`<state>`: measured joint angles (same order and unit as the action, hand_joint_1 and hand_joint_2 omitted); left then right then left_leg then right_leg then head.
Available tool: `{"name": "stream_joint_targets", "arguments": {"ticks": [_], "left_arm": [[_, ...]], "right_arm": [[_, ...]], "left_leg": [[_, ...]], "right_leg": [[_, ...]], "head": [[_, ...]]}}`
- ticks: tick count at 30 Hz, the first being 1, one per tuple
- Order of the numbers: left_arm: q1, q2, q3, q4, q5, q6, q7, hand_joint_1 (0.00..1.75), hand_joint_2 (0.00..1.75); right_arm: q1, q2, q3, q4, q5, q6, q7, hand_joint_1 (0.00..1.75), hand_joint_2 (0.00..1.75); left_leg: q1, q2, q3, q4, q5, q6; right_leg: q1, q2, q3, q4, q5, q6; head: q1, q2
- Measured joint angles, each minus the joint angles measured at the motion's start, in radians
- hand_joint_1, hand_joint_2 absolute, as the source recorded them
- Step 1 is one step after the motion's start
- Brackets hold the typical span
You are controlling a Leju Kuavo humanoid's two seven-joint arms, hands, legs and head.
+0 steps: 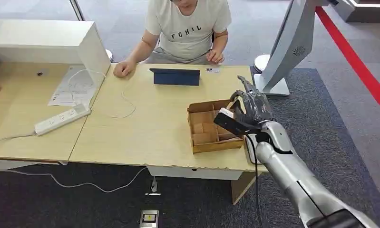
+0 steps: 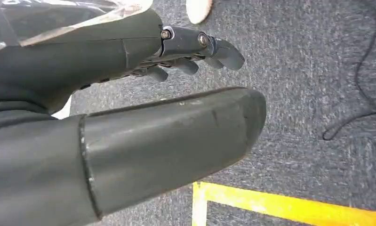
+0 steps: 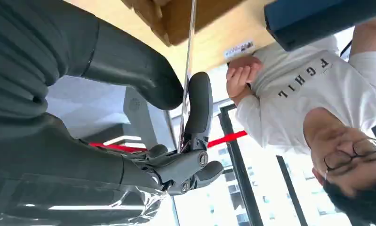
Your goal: Pass the card to the sensor for recognition and then transmit it.
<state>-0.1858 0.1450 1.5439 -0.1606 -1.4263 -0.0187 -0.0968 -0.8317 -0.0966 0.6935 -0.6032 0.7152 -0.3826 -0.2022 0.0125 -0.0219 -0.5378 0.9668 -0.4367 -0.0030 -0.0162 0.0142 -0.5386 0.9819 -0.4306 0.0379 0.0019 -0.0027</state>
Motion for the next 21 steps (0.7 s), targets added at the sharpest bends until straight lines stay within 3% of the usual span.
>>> {"name": "stream_joint_targets", "arguments": {"ticks": [11, 21], "left_arm": [[0.002, -0.007, -0.008, 0.000, -0.010, -0.030, -0.039, 0.00, 0.00], [0.006, -0.013, -0.016, 0.000, -0.011, -0.034, -0.034, 0.00, 0.00]], "right_arm": [[-0.199, 0.053, 0.000, 0.150, 0.114, -0.007, 0.113, 1.75, 1.75], [-0.252, 0.058, 0.002, 0.232, 0.181, 0.047, 0.230, 1.75, 1.75]], "left_leg": [[0.000, 0.000, -0.001, 0.000, 0.000, 0.000], [0.000, 0.000, -0.001, 0.000, 0.000, 0.000]], "right_leg": [[0.000, 0.000, -0.002, 0.000, 0.001, 0.000], [0.000, 0.000, -0.003, 0.000, 0.001, 0.000]], "head": [[0.000, 0.000], [0.000, 0.000]]}}
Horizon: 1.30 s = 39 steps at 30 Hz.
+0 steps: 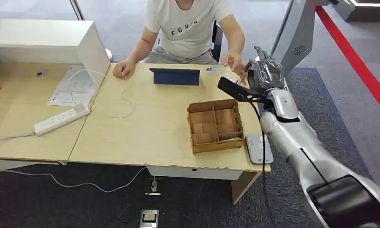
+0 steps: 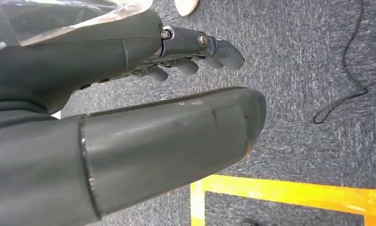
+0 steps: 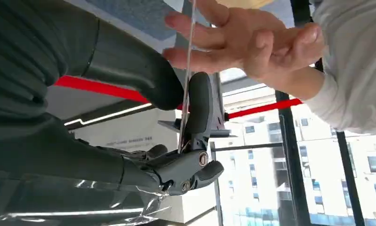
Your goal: Pass the card to the sensor for recognition and then transmit it.
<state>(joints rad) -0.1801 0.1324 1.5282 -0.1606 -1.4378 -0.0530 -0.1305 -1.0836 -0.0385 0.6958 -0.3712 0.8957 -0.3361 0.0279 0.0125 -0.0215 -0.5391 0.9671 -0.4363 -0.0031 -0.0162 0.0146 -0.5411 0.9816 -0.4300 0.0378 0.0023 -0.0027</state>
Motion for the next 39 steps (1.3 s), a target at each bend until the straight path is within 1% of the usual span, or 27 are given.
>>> {"name": "stream_joint_targets", "arguments": {"ticks": [11, 15, 16, 17, 20, 24, 26, 30, 33, 35, 37, 39], "left_arm": [[0.000, -0.001, -0.010, 0.000, -0.001, -0.009, 0.015, 0.00, 0.00], [0.001, -0.002, -0.010, 0.000, 0.000, -0.007, 0.022, 0.00, 0.00], [0.001, -0.002, -0.010, 0.000, 0.000, -0.007, 0.022, 0.00, 0.00], [0.000, -0.002, -0.010, 0.000, 0.000, -0.007, 0.022, 0.00, 0.00], [0.000, -0.002, -0.010, 0.000, 0.000, -0.006, 0.029, 0.00, 0.00], [0.000, -0.002, -0.010, 0.000, 0.000, -0.004, 0.039, 0.00, 0.00], [0.000, -0.002, -0.010, 0.000, 0.000, -0.004, 0.042, 0.00, 0.00], [0.000, -0.002, -0.010, 0.000, 0.000, -0.004, 0.042, 0.00, 0.00], [0.000, -0.002, -0.010, 0.000, 0.000, -0.004, 0.048, 0.00, 0.00], [0.001, -0.002, -0.010, 0.000, 0.002, -0.004, 0.056, 0.00, 0.00], [0.002, -0.002, -0.009, 0.000, 0.006, -0.004, 0.064, 0.00, 0.00], [0.005, -0.002, -0.009, 0.000, 0.009, -0.004, 0.070, 0.00, 0.00]], "right_arm": [[0.015, -0.007, 0.000, 0.039, 0.029, -0.018, -0.009, 1.75, 1.75], [0.019, -0.008, -0.002, 0.049, 0.013, -0.019, -0.018, 1.75, 1.75], [0.020, -0.008, -0.004, 0.051, 0.008, -0.019, -0.023, 1.10, 1.75], [0.020, -0.009, -0.005, 0.053, 0.004, -0.020, -0.026, 0.00, 0.00], [0.021, -0.010, -0.011, 0.059, 0.003, -0.024, -0.032, 0.00, 0.00], [0.027, -0.011, -0.021, 0.063, 0.005, -0.031, -0.075, 0.00, 0.00], [0.030, -0.012, -0.026, 0.064, 0.016, -0.046, -0.086, 0.00, 0.00], [0.033, -0.017, -0.034, 0.067, 0.049, -0.076, -0.089, 0.00, 0.00], [0.031, -0.039, -0.035, 0.068, 0.090, -0.089, -0.084, 0.00, 0.00], [0.028, -0.067, -0.038, 0.068, 0.094, -0.090, -0.106, 0.00, 0.00], [0.025, -0.109, -0.054, 0.067, 0.065, -0.086, -0.136, 0.00, 0.00], [0.025, -0.152, -0.081, 0.068, 0.028, -0.075, -0.151, 0.00, 0.00]], "left_leg": [[0.000, 0.000, 0.000, 0.000, 0.000, 0.000], [0.000, 0.000, 0.000, 0.000, 0.000, 0.000], [0.000, 0.000, 0.000, 0.000, 0.000, 0.000], [0.000, 0.000, 0.000, 0.000, 0.000, 0.000], [0.000, 0.000, 0.000, 0.000, 0.000, 0.000], [0.000, 0.000, 0.000, 0.000, 0.000, 0.000], [0.000, 0.000, 0.000, 0.000, 0.000, 0.000], [0.000, 0.000, 0.000, 0.000, 0.000, 0.000], [0.000, 0.000, 0.000, 0.000, 0.000, 0.000], [0.000, -0.001, 0.000, 0.001, 0.000, 0.000], [0.000, -0.002, 0.000, 0.001, 0.000, 0.000], [0.000, -0.001, 0.000, 0.001, 0.000, 0.000]], "right_leg": [[0.000, 0.000, 0.000, 0.000, 0.000, 0.000], [0.000, 0.000, 0.000, 0.000, 0.000, 0.000], [0.000, 0.000, 0.000, 0.000, 0.000, 0.000], [0.000, 0.000, 0.000, 0.000, 0.000, 0.000], [0.000, 0.000, 0.000, 0.000, 0.000, 0.000], [0.000, 0.000, 0.000, 0.000, 0.000, 0.000], [0.000, 0.000, 0.000, 0.000, 0.000, 0.000], [0.000, 0.000, -0.001, 0.000, 0.000, 0.000], [0.000, 0.000, -0.001, 0.000, 0.000, 0.000], [0.000, 0.000, 0.000, -0.001, 0.000, 0.000], [0.000, -0.001, 0.000, -0.001, 0.000, 0.000], [0.000, -0.001, -0.001, -0.002, 0.000, 0.001]], "head": [[0.000, 0.000], [0.000, 0.000], [0.000, 0.000], [0.000, 0.000], [0.000, 0.000], [0.000, 0.000], [0.000, 0.000], [0.000, 0.000], [0.000, 0.000], [0.000, 0.000], [0.000, 0.000], [0.000, 0.000]]}}
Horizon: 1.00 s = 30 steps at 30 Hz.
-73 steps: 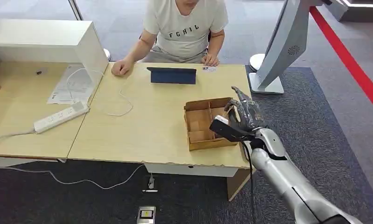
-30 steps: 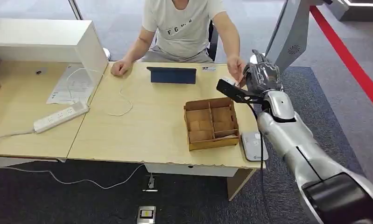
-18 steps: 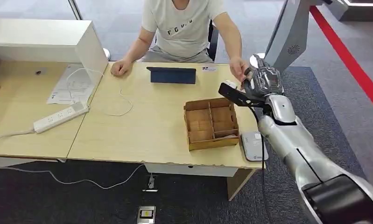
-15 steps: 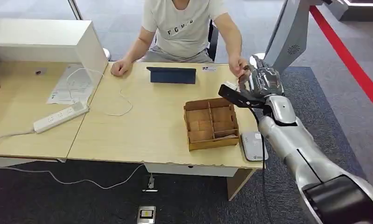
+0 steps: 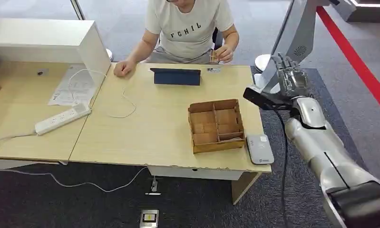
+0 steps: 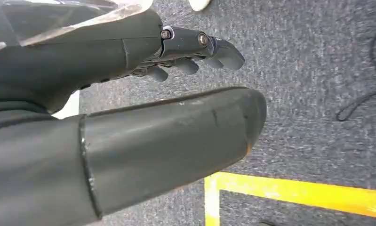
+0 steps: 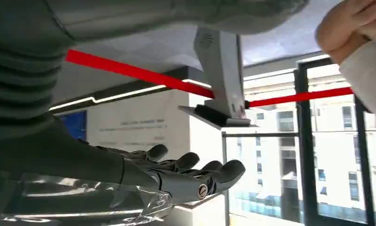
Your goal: Pass the card to the sensor for recognition and then transmit it.
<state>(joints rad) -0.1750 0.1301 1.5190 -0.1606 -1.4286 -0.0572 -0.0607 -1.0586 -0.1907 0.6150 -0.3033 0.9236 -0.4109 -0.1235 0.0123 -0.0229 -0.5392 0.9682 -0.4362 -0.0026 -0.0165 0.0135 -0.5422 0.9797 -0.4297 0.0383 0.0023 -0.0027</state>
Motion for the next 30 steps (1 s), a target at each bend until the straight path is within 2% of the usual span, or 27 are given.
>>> {"name": "stream_joint_targets", "arguments": {"ticks": [3, 8, 12, 14, 16, 19, 22, 25, 27, 30], "left_arm": [[-0.001, 0.003, 0.002, 0.000, 0.008, 0.000, 0.019, 0.00, 0.00], [0.007, 0.009, 0.003, 0.000, 0.039, 0.022, 0.057, 0.00, 0.00], [0.008, 0.012, 0.004, 0.000, 0.049, 0.042, 0.061, 0.00, 0.00], [0.008, 0.015, 0.007, 0.000, 0.063, 0.046, 0.054, 0.00, 0.00], [0.009, 0.015, 0.010, 0.000, 0.074, 0.048, 0.035, 0.00, 0.00], [0.007, 0.016, 0.010, 0.000, 0.078, 0.048, 0.013, 0.00, 0.00], [0.005, 0.016, 0.010, 0.000, 0.078, 0.048, 0.002, 0.00, 0.00], [0.001, 0.013, 0.010, 0.000, 0.077, 0.048, -0.004, 0.00, 0.00], [-0.002, 0.013, 0.010, 0.000, 0.077, 0.048, -0.005, 0.00, 0.00], [-0.002, 0.013, 0.010, 0.000, 0.073, 0.055, -0.009, 0.00, 0.00]], "right_arm": [[0.026, -0.101, -0.039, 0.003, -0.055, 0.065, -0.040, 0.00, 0.00], [0.156, -0.289, -0.142, 0.014, -0.220, 0.141, -0.007, 0.00, 0.00], [0.317, -0.442, -0.272, 0.028, -0.448, 0.193, 0.021, 0.00, 0.00], [0.430, -0.498, -0.359, 0.035, -0.570, 0.205, 0.034, 0.00, 0.00], [0.549, -0.537, -0.433, 0.043, -0.625, 0.204, 0.037, 0.00, 0.00], [0.727, -0.539, -0.526, 0.057, -0.673, 0.177, 0.065, 0.00, 0.00], [0.832, -0.502, -0.599, 0.072, -0.673, 0.119, 0.146, 0.00, 0.00], [0.882, -0.449, -0.643, 0.082, -0.663, 0.071, 0.202, 0.00, 0.00], [0.899, -0.419, -0.667, 0.089, -0.660, 0.072, 0.232, 0.00, 0.00], [0.917, -0.360, -0.704, 0.098, -0.652, 0.077, 0.326, 0.00, 0.00]], "left_leg": [[0.000, 0.000, 0.000, 0.001, -0.001, 0.001], [0.000, -0.004, 0.001, 0.002, -0.003, 0.003], [0.000, -0.008, -0.001, 0.002, -0.006, 0.005], [0.001, -0.009, 0.001, 0.002, -0.008, 0.005], [0.002, -0.009, 0.002, 0.001, -0.010, 0.004], [0.002, -0.009, 0.003, 0.000, -0.012, 0.002], [0.002, -0.005, 0.003, -0.002, -0.012, 0.002], [0.003, -0.002, 0.006, -0.002, -0.012, 0.001], [0.002, -0.001, 0.007, -0.002, -0.011, 0.001], [0.005, -0.001, 0.008, -0.002, -0.011, 0.000]], "right_leg": [[0.000, 0.000, 0.002, -0.002, 0.000, 0.001], [0.000, -0.003, 0.003, -0.003, -0.002, 0.003], [0.000, -0.005, 0.007, -0.004, -0.004, 0.004], [0.001, -0.006, 0.008, -0.005, -0.005, 0.005], [0.002, -0.005, 0.010, -0.005, -0.007, 0.005], [0.002, -0.005, 0.011, -0.004, -0.010, 0.003], [0.002, -0.003, 0.010, -0.004, -0.010, 0.002], [0.003, -0.002, 0.011, -0.003, -0.011, 0.001], [0.002, -0.002, 0.010, -0.002, -0.011, 0.001], [0.005, -0.002, 0.011, -0.002, -0.010, 0.000]], "head": [[-0.001, 0.000], [-0.001, 0.000], [0.000, 0.000], [0.000, 0.000], [-0.001, 0.000], [-0.001, 0.000], [-0.001, 0.000], [-0.002, 0.000], [-0.001, 0.000], [0.000, 0.000]]}}
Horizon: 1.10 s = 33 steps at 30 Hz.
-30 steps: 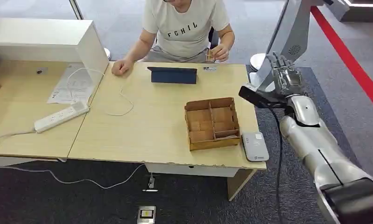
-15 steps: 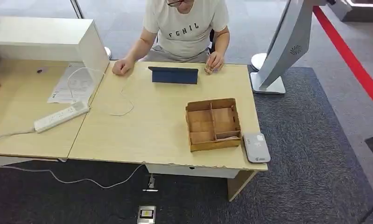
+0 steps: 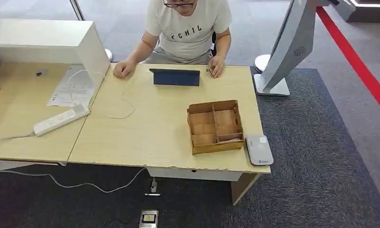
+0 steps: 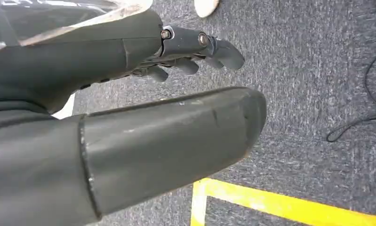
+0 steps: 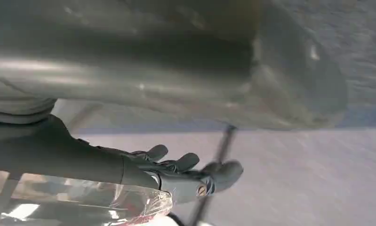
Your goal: Pass the card to the sensor for recognition and then transmit it.
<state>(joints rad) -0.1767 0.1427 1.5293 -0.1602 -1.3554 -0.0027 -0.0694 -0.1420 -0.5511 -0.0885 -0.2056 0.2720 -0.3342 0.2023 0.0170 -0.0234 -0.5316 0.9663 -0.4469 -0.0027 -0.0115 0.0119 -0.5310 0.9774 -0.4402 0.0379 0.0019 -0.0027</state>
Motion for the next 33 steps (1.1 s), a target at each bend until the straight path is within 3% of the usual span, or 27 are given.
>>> {"name": "stream_joint_targets", "arguments": {"ticks": [3, 6, 10, 13, 16, 22, 33], "left_arm": [[-0.003, -0.001, 0.000, 0.000, 0.000, 0.008, -0.002, 0.00, 0.00], [-0.003, 0.000, 0.000, 0.000, -0.003, 0.015, -0.002, 0.00, 0.00], [-0.003, 0.003, 0.000, 0.000, -0.005, 0.026, -0.014, 0.00, 0.00], [-0.004, 0.006, 0.000, 0.000, -0.002, 0.026, -0.015, 0.00, 0.00], [-0.004, 0.008, 0.000, 0.000, 0.021, 0.027, -0.003, 0.00, 0.00], [-0.004, 0.006, 0.002, 0.000, 0.064, 0.032, 0.018, 0.00, 0.00], [-0.004, -0.002, 0.011, 0.000, 0.113, 0.042, 0.074, 0.00, 0.00]], "right_arm": [[0.016, 0.106, -0.032, 0.008, -0.036, -0.061, 0.072, 0.00, 0.00], [0.026, 0.218, -0.067, 0.014, -0.042, -0.091, 0.077, 0.00, 0.00], [0.033, 0.295, -0.083, 0.018, -0.028, -0.014, -0.075, 0.00, 0.00], [0.033, 0.316, -0.094, 0.020, -0.026, 0.121, -0.180, 0.00, 0.00], [0.033, 0.324, -0.096, 0.022, -0.010, 0.179, -0.238, 0.00, 0.00], [0.033, 0.337, -0.098, 0.022, 0.021, 0.210, -0.250, 0.00, 0.00], [0.033, 0.354, -0.095, 0.023, 0.063, 0.202, -0.260, 0.00, 0.00]], "left_leg": [[0.002, 0.001, 0.000, 0.000, 0.000, -0.001], [0.002, 0.001, 0.000, 0.000, 0.001, -0.003], [0.002, 0.001, 0.000, -0.001, 0.001, -0.004], [0.002, 0.001, 0.000, -0.001, 0.001, -0.004], [0.001, 0.001, 0.000, -0.001, 0.001, -0.004], [0.001, 0.001, 0.000, 0.000, 0.001, -0.004], [0.001, 0.001, 0.000, 0.000, 0.001, -0.004]], "right_leg": [[0.001, 0.000, 0.000, 0.000, 0.000, -0.002], [0.002, 0.000, -0.001, 0.001, 0.001, -0.003], [0.002, 0.000, -0.001, 0.001, 0.000, -0.004], [0.002, 0.000, -0.001, 0.001, 0.000, -0.004], [0.001, 0.000, -0.001, 0.001, 0.001, -0.004], [0.001, 0.000, -0.001, 0.001, 0.001, -0.004], [0.001, 0.000, -0.001, 0.001, 0.001, -0.004]], "head": [[0.000, 0.000], [-0.001, 0.000], [0.000, 0.000], [0.000, 0.000], [0.000, 0.000], [0.000, 0.000], [0.000, 0.000]]}}
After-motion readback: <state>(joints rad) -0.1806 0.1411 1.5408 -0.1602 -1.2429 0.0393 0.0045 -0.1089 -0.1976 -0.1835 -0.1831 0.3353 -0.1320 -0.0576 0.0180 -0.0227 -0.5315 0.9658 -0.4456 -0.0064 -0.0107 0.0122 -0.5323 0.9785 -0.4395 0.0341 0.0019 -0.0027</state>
